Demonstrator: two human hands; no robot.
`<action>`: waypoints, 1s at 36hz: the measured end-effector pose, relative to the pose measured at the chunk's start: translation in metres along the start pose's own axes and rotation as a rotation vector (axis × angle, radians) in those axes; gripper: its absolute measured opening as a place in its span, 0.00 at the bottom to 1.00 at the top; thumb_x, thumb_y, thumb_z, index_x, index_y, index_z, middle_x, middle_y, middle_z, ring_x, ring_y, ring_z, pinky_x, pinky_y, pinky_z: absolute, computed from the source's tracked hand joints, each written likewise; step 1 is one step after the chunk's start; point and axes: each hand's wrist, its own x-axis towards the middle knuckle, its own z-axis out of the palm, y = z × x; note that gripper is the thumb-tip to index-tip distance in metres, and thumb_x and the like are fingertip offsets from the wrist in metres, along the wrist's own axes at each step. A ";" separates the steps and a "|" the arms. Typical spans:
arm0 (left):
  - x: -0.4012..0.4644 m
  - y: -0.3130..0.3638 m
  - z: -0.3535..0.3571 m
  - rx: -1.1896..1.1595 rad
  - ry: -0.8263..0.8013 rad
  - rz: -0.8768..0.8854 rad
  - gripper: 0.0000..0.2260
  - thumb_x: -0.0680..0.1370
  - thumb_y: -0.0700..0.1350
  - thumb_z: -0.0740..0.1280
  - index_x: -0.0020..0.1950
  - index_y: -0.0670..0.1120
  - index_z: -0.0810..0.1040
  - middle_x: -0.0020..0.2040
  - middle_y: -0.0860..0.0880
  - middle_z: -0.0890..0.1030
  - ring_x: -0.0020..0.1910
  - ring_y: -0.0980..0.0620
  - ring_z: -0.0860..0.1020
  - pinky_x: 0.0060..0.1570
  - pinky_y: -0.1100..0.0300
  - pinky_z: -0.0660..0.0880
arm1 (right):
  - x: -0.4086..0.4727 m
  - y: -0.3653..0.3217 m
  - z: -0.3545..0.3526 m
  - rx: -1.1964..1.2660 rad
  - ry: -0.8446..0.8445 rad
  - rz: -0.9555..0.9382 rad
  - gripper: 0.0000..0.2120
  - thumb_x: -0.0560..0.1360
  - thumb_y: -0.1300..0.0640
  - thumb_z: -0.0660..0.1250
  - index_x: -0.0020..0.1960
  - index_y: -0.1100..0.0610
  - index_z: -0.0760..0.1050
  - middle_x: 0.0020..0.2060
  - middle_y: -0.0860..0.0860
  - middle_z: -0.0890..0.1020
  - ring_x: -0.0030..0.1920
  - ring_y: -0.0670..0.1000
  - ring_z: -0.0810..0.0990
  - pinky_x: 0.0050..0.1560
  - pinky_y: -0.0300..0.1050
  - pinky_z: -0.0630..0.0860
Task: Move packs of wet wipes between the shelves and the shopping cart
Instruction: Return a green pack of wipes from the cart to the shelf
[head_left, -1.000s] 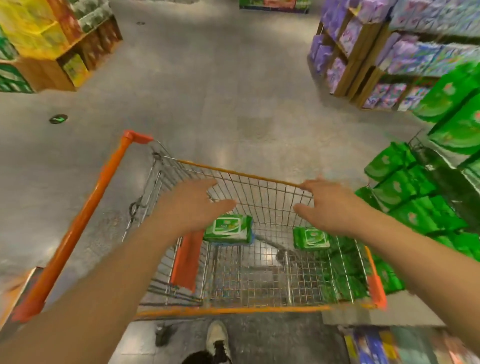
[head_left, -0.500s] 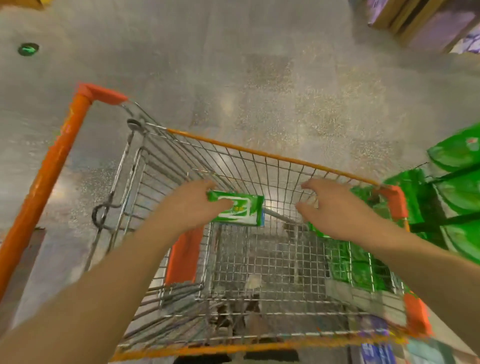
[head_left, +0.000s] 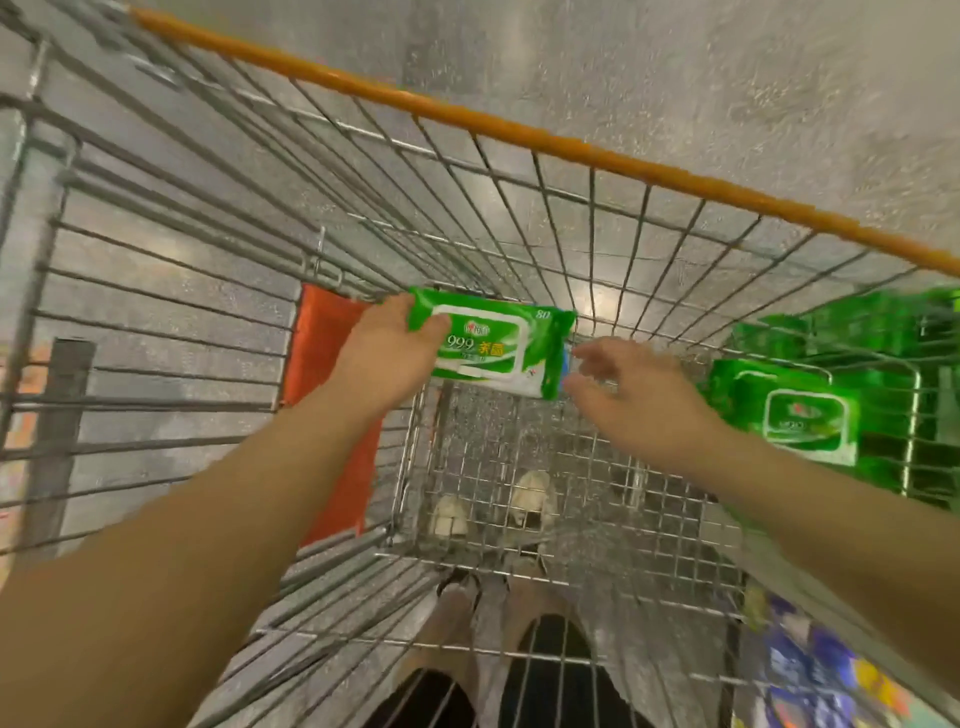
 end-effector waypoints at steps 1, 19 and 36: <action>0.007 -0.001 0.007 -0.041 0.009 -0.021 0.21 0.83 0.55 0.62 0.72 0.46 0.75 0.67 0.46 0.79 0.64 0.46 0.77 0.62 0.58 0.71 | 0.010 0.005 0.006 0.025 -0.001 0.029 0.24 0.79 0.40 0.63 0.72 0.47 0.70 0.61 0.44 0.78 0.60 0.44 0.74 0.60 0.42 0.70; 0.067 -0.014 0.059 -0.081 0.038 -0.200 0.33 0.71 0.64 0.76 0.66 0.45 0.74 0.61 0.49 0.82 0.61 0.45 0.80 0.61 0.55 0.76 | 0.109 0.031 0.061 0.850 -0.211 0.191 0.35 0.65 0.33 0.76 0.65 0.50 0.76 0.57 0.47 0.85 0.58 0.50 0.83 0.68 0.54 0.74; 0.054 -0.023 0.079 -0.570 -0.242 -0.265 0.32 0.60 0.62 0.83 0.60 0.52 0.82 0.54 0.55 0.87 0.54 0.54 0.85 0.59 0.57 0.78 | 0.092 0.035 0.070 0.980 -0.210 0.240 0.38 0.58 0.42 0.83 0.64 0.52 0.75 0.55 0.48 0.86 0.56 0.51 0.85 0.70 0.52 0.71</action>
